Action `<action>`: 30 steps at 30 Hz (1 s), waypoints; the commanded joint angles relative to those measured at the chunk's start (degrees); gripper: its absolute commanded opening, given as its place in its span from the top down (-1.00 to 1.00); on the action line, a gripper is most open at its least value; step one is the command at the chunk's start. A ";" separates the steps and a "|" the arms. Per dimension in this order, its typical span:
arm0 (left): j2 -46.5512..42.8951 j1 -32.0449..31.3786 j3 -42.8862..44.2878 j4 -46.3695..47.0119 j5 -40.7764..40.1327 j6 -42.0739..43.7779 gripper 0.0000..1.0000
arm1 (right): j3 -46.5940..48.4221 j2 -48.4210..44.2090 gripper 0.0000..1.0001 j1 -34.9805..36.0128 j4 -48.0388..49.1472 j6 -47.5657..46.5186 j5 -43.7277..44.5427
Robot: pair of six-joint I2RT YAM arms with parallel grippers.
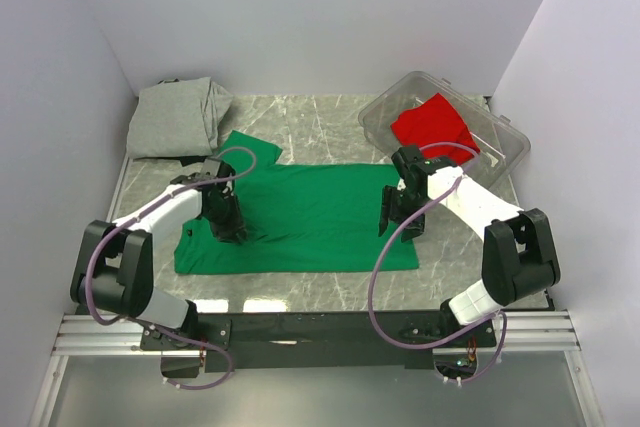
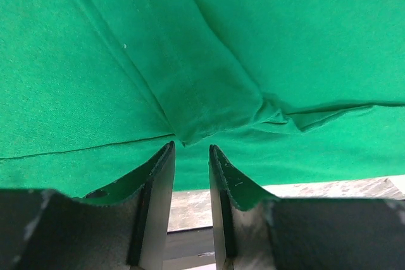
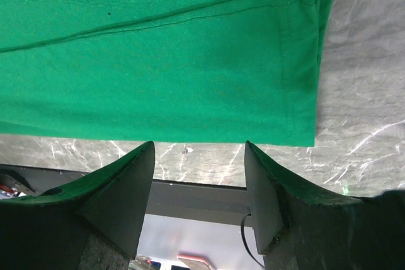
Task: Fold and stack the t-shirts
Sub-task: Fold the tshirt
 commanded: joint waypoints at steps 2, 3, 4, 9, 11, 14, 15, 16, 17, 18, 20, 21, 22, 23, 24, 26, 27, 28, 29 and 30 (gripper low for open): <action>-0.01 -0.53 -1.54 1.60 0.46 0.95 0.32 | 0.02 -0.96 -0.31 0.16 0.87 1.02 0.07; 0.69 -0.61 -1.54 1.78 0.46 1.04 0.32 | 0.02 -0.96 -0.31 0.16 0.79 1.02 0.07; 1.04 -0.61 -1.10 1.95 0.28 1.04 0.33 | 0.19 -0.87 -0.31 0.07 0.78 1.02 -0.02; 3.59 -0.88 0.40 2.39 -0.25 1.03 0.34 | 0.28 -1.13 -0.32 0.24 0.70 1.28 0.07; 3.86 -0.97 0.75 2.74 -0.42 1.21 0.34 | 0.28 -1.22 -0.31 0.24 0.52 1.28 0.07; 4.38 -0.97 0.93 3.01 -0.69 1.21 0.35 | 0.19 -1.31 -0.32 0.24 0.52 1.28 0.24; 4.99 -0.97 0.93 3.01 -0.69 1.13 0.35 | 0.28 -1.31 -0.32 0.16 0.52 1.20 0.25; 5.17 -0.97 1.10 3.01 -0.77 1.04 0.36 | 0.28 -1.40 -0.31 0.16 0.35 1.28 0.33; 5.26 -0.97 1.10 3.18 -0.78 1.04 0.38 | 0.28 -1.40 -0.32 0.16 0.43 1.28 0.33; 5.35 -0.97 1.19 3.36 -0.78 1.04 0.41 | 0.28 -1.40 -0.32 0.24 0.35 1.20 0.33; 5.35 -0.97 1.36 3.53 -0.86 0.95 0.55 | 0.46 -1.31 -0.30 0.25 0.35 1.20 0.42; 5.61 -0.97 1.45 3.53 -0.95 1.04 0.59 | 0.46 -1.31 -0.30 0.16 0.34 1.11 0.42; 5.70 -0.97 1.63 3.53 -0.95 1.04 0.69 | 0.63 -1.22 -0.30 0.16 0.26 1.11 0.42; 5.79 -0.97 1.72 3.45 -1.04 1.04 0.73 | 0.72 -1.13 -0.30 0.24 0.26 1.11 0.51; 5.97 -1.05 1.89 3.53 -1.13 0.95 0.76 | 0.81 -1.22 -0.29 0.16 0.17 0.93 0.51; 5.79 -1.05 2.24 3.27 -1.21 0.86 0.84 | 1.16 -1.05 -0.29 0.16 -0.01 0.76 0.60; 5.62 -1.05 2.42 3.10 -1.21 0.69 0.86 | 1.25 -0.96 -0.29 0.16 -0.09 0.67 0.60; 5.44 -1.05 2.86 2.92 -1.30 0.60 0.86 | 1.42 -0.96 -0.29 0.24 -0.18 0.67 0.68; 5.27 -1.05 2.95 2.66 -1.39 0.51 0.87 | 1.60 -0.70 -0.28 0.16 -0.18 0.58 0.77; 5.18 -1.05 3.21 2.48 -1.48 0.42 0.87 | 1.69 -0.69 -0.29 0.16 -0.27 0.41 0.86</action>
